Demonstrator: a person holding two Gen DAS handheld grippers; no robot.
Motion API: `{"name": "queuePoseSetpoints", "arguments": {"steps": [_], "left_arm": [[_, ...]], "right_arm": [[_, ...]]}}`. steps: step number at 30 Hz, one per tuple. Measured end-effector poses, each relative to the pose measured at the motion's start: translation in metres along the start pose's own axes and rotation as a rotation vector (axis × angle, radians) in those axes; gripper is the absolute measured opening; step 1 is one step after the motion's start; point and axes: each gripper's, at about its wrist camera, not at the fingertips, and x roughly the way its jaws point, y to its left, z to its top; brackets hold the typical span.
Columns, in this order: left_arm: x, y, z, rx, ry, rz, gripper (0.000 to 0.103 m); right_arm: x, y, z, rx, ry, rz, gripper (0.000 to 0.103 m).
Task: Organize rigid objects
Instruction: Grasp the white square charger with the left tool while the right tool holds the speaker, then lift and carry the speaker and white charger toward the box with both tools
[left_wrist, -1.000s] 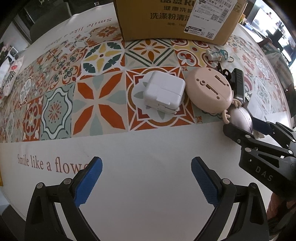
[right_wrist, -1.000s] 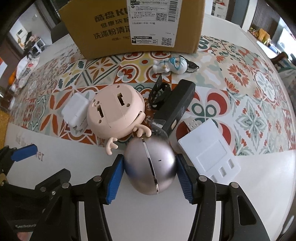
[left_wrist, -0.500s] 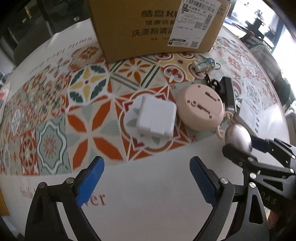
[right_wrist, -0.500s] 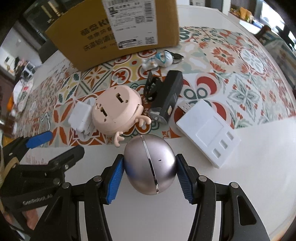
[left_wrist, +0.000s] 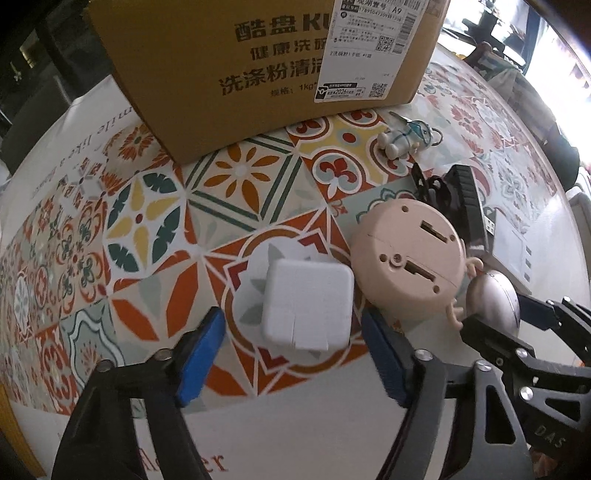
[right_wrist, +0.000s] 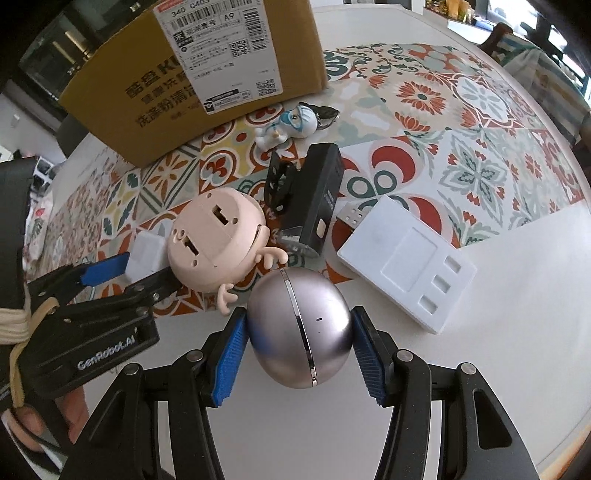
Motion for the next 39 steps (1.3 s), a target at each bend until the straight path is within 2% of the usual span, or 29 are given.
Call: {"name": "queuePoseSetpoints", "arguments": {"steps": [8, 13, 23, 39], "left_arm": [[0.009, -0.015, 0.001, 0.016, -0.015, -0.021, 0.045], [0.011, -0.023, 0.000, 0.014, -0.020, -0.025, 0.045], [-0.020, -0.014, -0.029, -0.043, -0.049, -0.046, 0.045], [-0.088, -0.013, -0.046, -0.144, -0.159, -0.042, 0.045]], "right_arm": [[0.002, 0.000, 0.001, 0.005, 0.005, 0.005, 0.056], [0.000, 0.002, 0.001, -0.004, 0.005, 0.009, 0.056], [-0.014, 0.006, -0.003, -0.032, -0.007, 0.029, 0.056], [-0.081, 0.017, 0.002, -0.141, -0.110, 0.083, 0.056]]}}
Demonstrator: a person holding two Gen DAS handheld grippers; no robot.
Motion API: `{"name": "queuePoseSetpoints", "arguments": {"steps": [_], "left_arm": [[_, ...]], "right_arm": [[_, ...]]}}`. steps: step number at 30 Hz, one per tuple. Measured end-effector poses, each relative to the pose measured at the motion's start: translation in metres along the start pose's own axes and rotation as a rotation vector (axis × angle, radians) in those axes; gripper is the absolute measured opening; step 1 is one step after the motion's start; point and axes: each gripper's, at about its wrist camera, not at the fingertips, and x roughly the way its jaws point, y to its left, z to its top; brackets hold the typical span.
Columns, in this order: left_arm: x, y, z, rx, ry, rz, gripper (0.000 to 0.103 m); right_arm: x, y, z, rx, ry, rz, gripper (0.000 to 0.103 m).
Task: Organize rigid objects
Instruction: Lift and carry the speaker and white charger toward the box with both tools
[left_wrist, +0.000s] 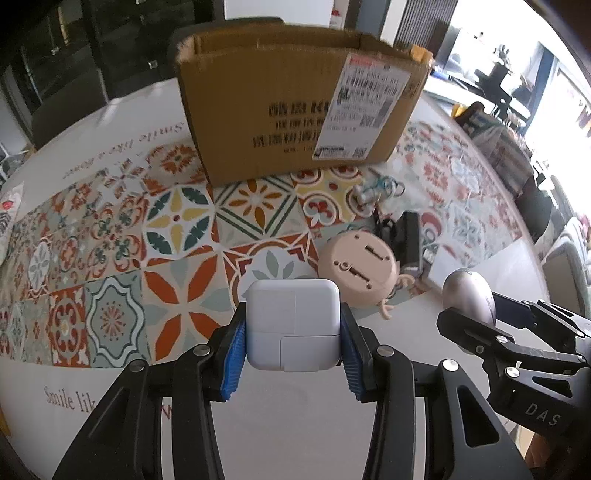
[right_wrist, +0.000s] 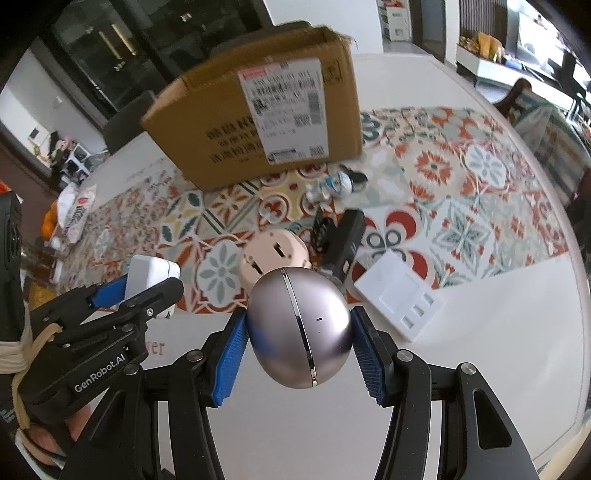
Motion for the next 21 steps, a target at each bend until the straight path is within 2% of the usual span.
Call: {"name": "queuePoseSetpoints", "arguments": {"steps": [21], "left_arm": [[-0.105, -0.012, 0.015, -0.050, -0.224, 0.054, 0.045]], "right_arm": [[-0.086, 0.022, 0.032, -0.127, -0.198, 0.097, 0.056]]}}
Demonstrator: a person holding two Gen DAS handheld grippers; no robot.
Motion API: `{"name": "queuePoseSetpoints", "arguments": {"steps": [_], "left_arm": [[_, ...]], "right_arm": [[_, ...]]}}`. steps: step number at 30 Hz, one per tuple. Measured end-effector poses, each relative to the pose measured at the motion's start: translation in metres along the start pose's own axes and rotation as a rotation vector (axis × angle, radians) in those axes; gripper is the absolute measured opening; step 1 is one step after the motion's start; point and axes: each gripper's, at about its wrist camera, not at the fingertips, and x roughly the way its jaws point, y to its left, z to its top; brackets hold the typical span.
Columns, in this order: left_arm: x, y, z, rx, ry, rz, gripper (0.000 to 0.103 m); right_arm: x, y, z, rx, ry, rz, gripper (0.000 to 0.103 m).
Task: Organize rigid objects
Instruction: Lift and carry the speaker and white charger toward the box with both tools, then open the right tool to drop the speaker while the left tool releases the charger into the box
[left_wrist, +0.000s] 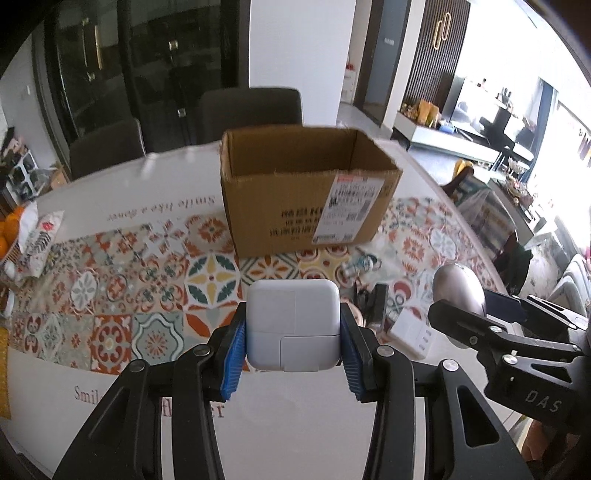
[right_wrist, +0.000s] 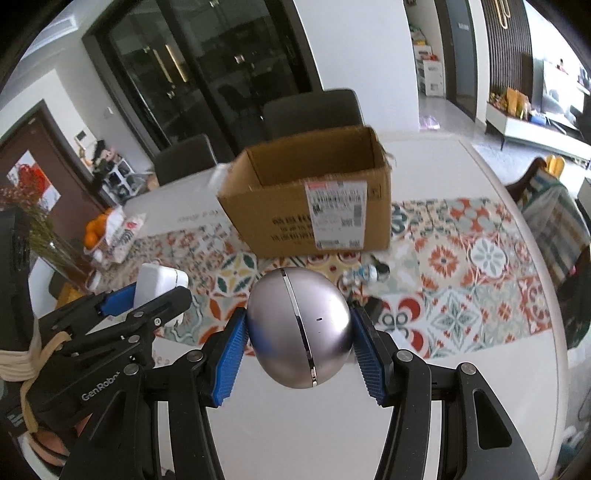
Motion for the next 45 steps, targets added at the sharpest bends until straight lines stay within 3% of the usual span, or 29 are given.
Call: {"name": "queuePoseSetpoints", "arguments": {"steps": [10, 28, 45], "left_arm": [[-0.027, -0.005, 0.025, 0.011, -0.092, 0.017, 0.045], [-0.041, -0.002, 0.088, 0.034, -0.213, 0.032, 0.045], [-0.002, 0.008, 0.157, 0.053, -0.197, 0.066, 0.045]], "right_arm": [[-0.018, 0.002, 0.031, -0.028, -0.086, 0.018, 0.056], [-0.017, 0.014, 0.100, -0.091, -0.190, 0.030, 0.056], [0.023, 0.014, 0.171, -0.131, -0.147, -0.023, 0.056]]}}
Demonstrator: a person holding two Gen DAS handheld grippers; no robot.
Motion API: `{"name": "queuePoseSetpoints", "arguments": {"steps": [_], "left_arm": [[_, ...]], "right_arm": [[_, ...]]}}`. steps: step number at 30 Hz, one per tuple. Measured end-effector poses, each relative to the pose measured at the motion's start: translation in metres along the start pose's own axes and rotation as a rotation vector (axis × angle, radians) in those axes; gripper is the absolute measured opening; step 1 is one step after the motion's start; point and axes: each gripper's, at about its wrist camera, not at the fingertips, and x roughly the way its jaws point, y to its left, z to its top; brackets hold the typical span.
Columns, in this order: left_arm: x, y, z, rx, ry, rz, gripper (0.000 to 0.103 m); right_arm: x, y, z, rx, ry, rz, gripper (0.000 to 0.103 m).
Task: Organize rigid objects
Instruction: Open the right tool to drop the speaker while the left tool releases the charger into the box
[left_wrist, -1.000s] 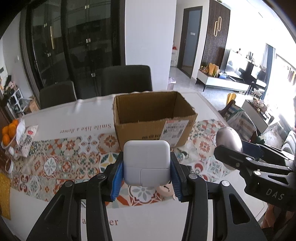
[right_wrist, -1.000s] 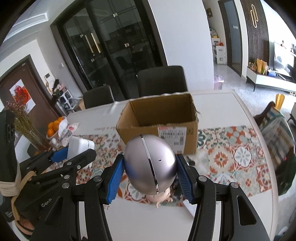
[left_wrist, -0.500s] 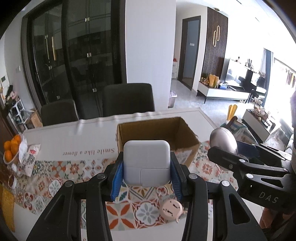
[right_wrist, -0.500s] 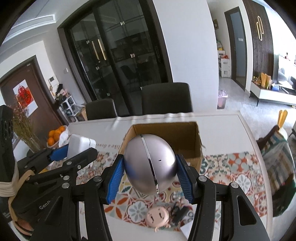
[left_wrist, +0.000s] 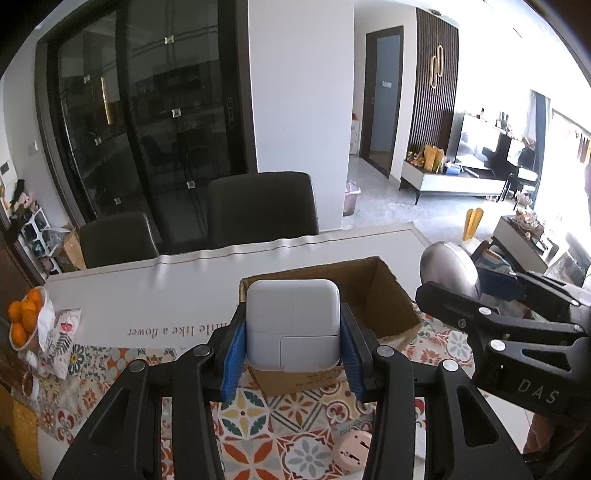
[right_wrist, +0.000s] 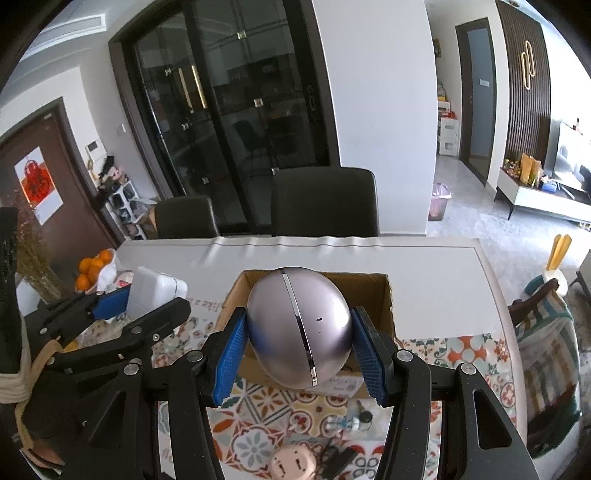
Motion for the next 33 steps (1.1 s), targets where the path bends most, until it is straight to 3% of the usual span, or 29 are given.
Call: {"name": "queuePoseSetpoints", "arguments": {"steps": [8, 19, 27, 33], "left_arm": [[0.039, 0.002, 0.017, 0.006, 0.067, 0.014, 0.045], [0.116, 0.006, 0.016, 0.001, 0.252, 0.016, 0.045], [0.153, 0.005, 0.008, 0.005, 0.350, 0.015, 0.045], [0.158, 0.006, 0.003, 0.019, 0.361, 0.030, 0.047]], "right_arm": [[0.051, -0.015, 0.014, 0.011, 0.117, -0.030, 0.056], [0.118, -0.034, 0.011, 0.028, 0.266, -0.067, 0.056], [0.141, -0.040, 0.004, 0.032, 0.320, -0.071, 0.056], [0.146, -0.042, 0.001, 0.036, 0.334, -0.069, 0.056]]}}
